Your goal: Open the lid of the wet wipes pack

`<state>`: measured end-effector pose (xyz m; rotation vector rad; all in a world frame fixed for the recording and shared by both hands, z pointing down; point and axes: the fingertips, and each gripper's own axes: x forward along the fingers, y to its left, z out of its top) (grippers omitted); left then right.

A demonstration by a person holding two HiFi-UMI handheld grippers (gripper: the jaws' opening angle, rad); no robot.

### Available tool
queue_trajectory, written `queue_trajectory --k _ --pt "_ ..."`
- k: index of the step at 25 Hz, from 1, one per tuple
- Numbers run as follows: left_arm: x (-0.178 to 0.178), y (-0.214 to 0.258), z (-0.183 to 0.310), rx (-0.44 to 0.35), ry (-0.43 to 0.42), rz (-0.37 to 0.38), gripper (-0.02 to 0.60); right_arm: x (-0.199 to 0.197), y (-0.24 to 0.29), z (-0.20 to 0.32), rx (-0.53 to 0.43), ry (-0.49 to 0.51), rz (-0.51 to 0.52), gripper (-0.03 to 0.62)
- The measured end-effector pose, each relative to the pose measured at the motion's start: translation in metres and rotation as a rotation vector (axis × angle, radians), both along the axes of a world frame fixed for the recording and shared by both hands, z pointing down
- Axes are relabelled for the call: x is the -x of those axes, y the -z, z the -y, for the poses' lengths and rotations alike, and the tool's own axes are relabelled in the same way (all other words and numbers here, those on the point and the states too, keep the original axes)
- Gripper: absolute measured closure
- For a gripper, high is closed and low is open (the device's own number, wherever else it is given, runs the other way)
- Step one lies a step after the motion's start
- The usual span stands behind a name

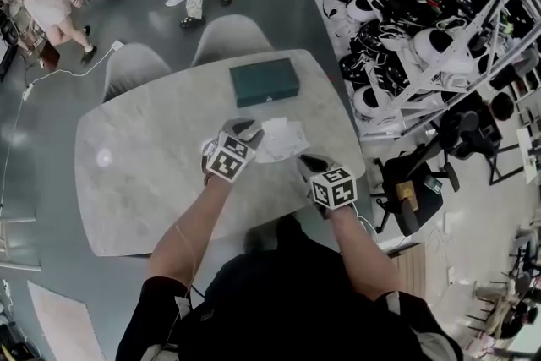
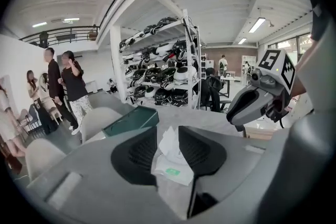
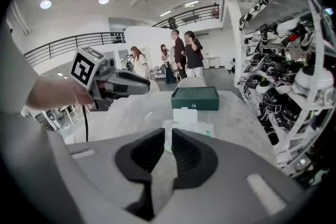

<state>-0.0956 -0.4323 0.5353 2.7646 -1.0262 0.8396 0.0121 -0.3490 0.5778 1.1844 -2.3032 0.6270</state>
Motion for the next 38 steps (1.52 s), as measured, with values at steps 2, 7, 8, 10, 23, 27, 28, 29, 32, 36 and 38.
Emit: queue_trajectory --k 2,7,8,10,23,27,28,29,32,36,38 --pt "0.004 0.011 -0.013 -0.009 0.007 -0.03 0.443 0.004 0.012 -0.009 -0.021 -0.001 0.009 0.549" --pt "0.012 0.031 -0.041 0.013 0.041 -0.12 0.445 0.003 0.04 -0.027 -0.065 -0.005 0.037 0.549" --pt "0.013 0.035 -0.044 0.014 0.048 -0.137 0.445 0.001 0.046 -0.028 -0.074 -0.006 0.046 0.549" --pt "0.014 0.043 -0.051 0.013 0.061 -0.165 0.445 -0.002 0.055 -0.03 -0.092 -0.005 0.063 0.551" --pt "-0.033 0.095 -0.105 -0.053 0.182 -0.277 0.471 -0.089 0.132 -0.068 -0.278 0.058 0.178 0.589" --pt "-0.044 0.106 -0.119 -0.093 0.215 -0.298 0.486 -0.121 0.144 -0.079 -0.331 0.051 0.212 0.59" --pt "-0.045 0.105 -0.121 -0.096 0.223 -0.305 0.489 -0.127 0.146 -0.08 -0.342 0.048 0.22 0.591" --pt "-0.046 0.105 -0.122 -0.099 0.232 -0.311 0.493 -0.131 0.149 -0.081 -0.354 0.049 0.227 0.591" --pt "-0.045 0.104 -0.124 -0.104 0.257 -0.309 0.502 -0.132 0.158 -0.082 -0.382 0.069 0.249 0.591" --pt "-0.04 0.105 -0.123 -0.107 0.284 -0.304 0.512 -0.126 0.166 -0.079 -0.403 0.096 0.247 0.591" --pt "-0.038 0.107 -0.121 -0.116 0.289 -0.302 0.515 -0.122 0.169 -0.076 -0.413 0.105 0.242 0.591"
